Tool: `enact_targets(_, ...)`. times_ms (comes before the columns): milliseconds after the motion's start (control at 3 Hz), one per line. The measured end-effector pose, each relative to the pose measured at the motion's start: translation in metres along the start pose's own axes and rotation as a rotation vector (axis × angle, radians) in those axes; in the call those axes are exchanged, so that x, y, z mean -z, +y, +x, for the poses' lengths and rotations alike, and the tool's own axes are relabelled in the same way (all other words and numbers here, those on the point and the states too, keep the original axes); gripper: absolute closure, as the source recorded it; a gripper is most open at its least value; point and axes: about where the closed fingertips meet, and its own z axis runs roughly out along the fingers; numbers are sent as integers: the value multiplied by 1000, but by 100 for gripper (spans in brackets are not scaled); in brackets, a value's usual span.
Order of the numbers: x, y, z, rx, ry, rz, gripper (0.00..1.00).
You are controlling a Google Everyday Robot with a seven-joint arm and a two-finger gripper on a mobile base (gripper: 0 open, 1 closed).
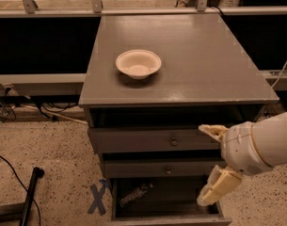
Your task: Pick water bottle from bottom drawer and place on counter
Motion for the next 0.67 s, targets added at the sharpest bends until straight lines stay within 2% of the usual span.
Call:
enact_targets(333,-8,0,18,-9,74,-40,0)
enact_targets(667,-50,23,57,-60,29,-88,0)
